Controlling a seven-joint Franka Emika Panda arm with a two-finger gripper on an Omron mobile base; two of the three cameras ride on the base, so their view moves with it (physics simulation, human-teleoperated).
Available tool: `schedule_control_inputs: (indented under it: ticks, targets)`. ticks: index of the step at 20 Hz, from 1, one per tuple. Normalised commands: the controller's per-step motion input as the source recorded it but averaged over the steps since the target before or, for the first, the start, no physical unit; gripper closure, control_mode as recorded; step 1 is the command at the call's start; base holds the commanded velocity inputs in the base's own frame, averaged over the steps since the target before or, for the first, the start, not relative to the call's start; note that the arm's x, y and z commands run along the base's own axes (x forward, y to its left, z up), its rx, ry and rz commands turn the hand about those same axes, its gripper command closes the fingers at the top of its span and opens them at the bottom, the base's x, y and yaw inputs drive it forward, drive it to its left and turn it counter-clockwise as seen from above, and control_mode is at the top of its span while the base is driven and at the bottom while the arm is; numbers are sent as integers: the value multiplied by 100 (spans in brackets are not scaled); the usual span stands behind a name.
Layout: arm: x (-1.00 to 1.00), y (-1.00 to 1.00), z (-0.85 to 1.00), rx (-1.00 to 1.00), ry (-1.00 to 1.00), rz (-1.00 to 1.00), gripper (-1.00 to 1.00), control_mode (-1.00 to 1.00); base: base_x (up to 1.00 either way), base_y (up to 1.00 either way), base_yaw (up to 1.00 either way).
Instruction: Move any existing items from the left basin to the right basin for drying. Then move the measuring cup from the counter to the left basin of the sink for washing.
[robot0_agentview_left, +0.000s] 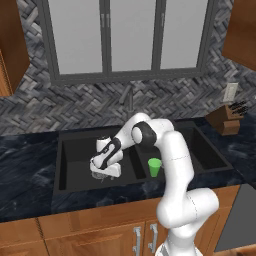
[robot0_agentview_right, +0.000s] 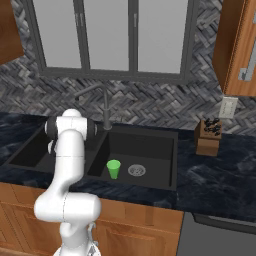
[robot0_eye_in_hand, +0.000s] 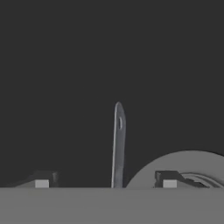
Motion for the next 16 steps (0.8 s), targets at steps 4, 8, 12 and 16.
schedule_control_inputs:
  ticks: [4,8,12,16]
  targets:
    - [0,0,6,0,-1,0,-100,-100,0,0,0]
    - [0,0,16,0,-2,0,-100,-100,0,0,0]
    - [0,0,26,0,-4,0,-100,-100,0,0,0]
    - [-2,0,33,0,-3,0,-100,-100,0,0,0]
